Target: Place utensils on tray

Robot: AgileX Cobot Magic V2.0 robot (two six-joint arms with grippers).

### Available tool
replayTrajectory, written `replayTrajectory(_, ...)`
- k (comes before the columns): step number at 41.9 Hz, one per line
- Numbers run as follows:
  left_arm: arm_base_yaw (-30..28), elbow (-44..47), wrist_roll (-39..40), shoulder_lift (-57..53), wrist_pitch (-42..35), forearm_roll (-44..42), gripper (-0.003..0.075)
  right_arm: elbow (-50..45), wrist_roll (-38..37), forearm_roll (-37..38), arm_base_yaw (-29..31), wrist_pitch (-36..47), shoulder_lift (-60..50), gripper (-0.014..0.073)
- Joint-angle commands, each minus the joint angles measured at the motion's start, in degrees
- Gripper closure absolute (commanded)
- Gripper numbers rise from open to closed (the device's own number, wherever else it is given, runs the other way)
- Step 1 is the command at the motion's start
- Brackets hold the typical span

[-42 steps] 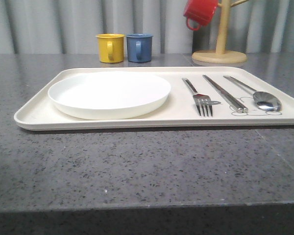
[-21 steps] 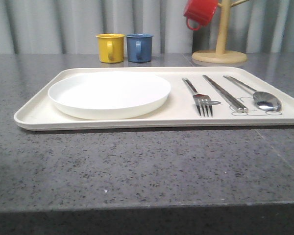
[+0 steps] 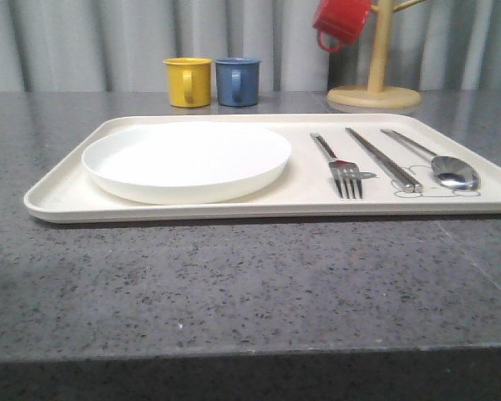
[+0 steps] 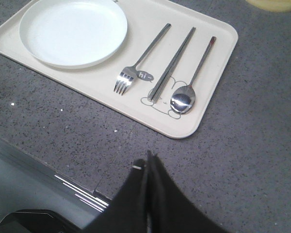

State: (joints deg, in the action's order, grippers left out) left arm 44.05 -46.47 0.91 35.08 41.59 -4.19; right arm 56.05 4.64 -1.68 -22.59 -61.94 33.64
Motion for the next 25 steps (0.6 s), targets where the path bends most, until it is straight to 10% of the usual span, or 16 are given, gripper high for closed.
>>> replayTrajectory(1, 0.4, -1.5, -0.2, 0.2, -4.4, 0.2, 0.0741, 1.1, 0.5, -0.1, -0.1, 3.8, 0.2, 0.066)
replayTrajectory(16, -5.1, 1.6, -0.2, -5.1, -6.2, -1.9, 0.0741, 1.1, 0.5, -0.1, -0.1, 3.7, 0.2, 0.066)
replayTrajectory(25, -18.3, 16.1, -0.2, -15.5, -24.6, -2.8, 0.0741, 1.1, 0.5, -0.1, -0.1, 3.7, 0.2, 0.066)
